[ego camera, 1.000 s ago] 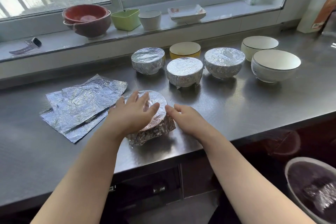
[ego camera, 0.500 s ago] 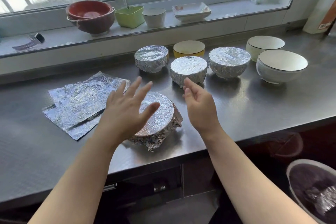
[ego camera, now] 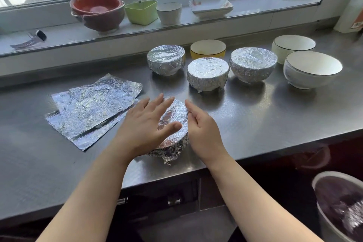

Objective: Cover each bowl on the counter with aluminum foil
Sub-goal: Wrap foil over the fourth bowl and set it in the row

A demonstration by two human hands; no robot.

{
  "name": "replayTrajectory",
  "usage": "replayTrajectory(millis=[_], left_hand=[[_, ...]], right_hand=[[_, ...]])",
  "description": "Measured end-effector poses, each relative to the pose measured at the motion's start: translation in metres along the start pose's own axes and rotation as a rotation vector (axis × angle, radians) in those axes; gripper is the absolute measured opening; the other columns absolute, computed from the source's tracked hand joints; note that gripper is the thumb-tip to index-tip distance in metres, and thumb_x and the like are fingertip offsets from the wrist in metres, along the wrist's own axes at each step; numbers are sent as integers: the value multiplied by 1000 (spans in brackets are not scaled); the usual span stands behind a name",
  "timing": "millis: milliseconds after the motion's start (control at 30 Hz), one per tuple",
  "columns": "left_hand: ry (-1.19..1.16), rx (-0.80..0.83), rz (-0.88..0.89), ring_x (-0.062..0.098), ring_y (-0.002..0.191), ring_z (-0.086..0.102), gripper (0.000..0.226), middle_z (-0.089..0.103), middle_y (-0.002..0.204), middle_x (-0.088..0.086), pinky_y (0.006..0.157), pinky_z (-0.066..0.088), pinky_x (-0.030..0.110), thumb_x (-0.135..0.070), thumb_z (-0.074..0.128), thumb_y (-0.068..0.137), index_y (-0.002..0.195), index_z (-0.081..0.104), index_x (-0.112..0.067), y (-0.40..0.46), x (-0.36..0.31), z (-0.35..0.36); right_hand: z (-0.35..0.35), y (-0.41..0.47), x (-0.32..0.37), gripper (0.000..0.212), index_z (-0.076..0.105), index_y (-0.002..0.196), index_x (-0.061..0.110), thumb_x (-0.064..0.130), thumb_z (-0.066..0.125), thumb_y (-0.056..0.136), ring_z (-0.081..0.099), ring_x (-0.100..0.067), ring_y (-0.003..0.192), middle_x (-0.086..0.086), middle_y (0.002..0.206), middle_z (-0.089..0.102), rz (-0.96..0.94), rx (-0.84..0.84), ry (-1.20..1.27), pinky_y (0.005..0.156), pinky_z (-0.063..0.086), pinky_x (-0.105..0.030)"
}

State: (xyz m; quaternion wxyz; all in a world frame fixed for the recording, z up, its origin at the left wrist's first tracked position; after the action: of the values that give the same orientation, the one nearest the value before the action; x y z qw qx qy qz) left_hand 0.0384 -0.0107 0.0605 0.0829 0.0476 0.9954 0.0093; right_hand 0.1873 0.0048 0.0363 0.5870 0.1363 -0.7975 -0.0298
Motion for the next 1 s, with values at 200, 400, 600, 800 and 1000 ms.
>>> replayTrajectory(millis=[200,400,600,800,1000], left_hand=[[14,-11,17,19,148,10,112,6,163,-13,115,14,42,-97,-16,52,152,6,-49,1,1,0],[22,-26,22,22,147,13,113,8,163,-11,114,18,45,-97,-16,54,152,7,-47,3,2,2],[24,-45,24,22,146,15,111,11,163,-11,114,21,47,-96,-15,57,153,10,-45,5,2,3],[22,-85,35,24,144,20,102,17,162,-8,113,24,47,-88,-19,68,153,15,-43,4,2,3],[24,-91,30,24,144,21,97,18,162,-7,114,24,48,-83,-19,73,153,16,-42,4,2,4]], right_hand=[[1,2,-1,42,45,144,12,11,40,103,39,-6,138,1,148,47,41,24,30,115,27,-21],[-5,10,0,43,43,146,13,13,39,103,39,-5,138,3,149,46,104,143,43,117,27,-26],[-6,10,-2,44,41,147,13,14,39,103,38,-4,138,3,151,44,110,174,30,116,27,-22],[-2,7,-4,45,38,149,15,15,38,104,35,-4,139,4,152,41,107,170,-6,115,23,-19],[-1,6,-2,47,33,151,13,15,35,104,30,-7,143,1,155,36,116,175,-68,111,19,-15]])
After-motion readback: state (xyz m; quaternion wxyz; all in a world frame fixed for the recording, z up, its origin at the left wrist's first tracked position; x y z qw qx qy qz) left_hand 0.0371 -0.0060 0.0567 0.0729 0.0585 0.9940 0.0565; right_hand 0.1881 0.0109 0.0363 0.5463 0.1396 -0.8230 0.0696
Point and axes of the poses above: each hand's wrist, its own y-axis towards the middle knuckle, its own z-axis out of the palm, x = y × z, the point moved 5 cm from there along y, towards the middle knuckle
